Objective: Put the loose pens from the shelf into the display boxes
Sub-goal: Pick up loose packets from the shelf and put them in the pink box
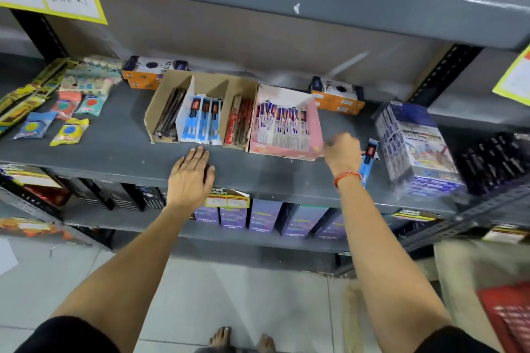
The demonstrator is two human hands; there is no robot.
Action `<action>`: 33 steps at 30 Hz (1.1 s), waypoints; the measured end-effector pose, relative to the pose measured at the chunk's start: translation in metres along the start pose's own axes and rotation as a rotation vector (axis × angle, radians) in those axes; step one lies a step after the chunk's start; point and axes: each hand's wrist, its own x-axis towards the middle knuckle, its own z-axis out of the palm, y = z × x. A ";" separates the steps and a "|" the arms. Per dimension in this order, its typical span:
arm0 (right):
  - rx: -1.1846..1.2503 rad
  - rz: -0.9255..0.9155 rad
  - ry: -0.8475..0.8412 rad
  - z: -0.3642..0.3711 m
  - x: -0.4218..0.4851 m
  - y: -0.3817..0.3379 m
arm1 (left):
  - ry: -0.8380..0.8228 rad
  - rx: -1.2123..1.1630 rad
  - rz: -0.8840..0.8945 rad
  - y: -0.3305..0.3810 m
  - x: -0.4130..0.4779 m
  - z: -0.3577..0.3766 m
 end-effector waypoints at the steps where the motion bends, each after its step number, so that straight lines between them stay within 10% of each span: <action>1: 0.005 0.099 0.019 -0.005 0.003 0.013 | 0.002 0.000 0.002 0.001 0.001 0.000; 12: 0.020 0.476 0.030 -0.024 0.004 0.060 | 0.008 0.021 0.020 -0.001 -0.001 0.002; 33: 0.073 0.361 0.266 -0.011 -0.020 0.049 | 0.042 0.032 0.023 -0.001 -0.002 0.002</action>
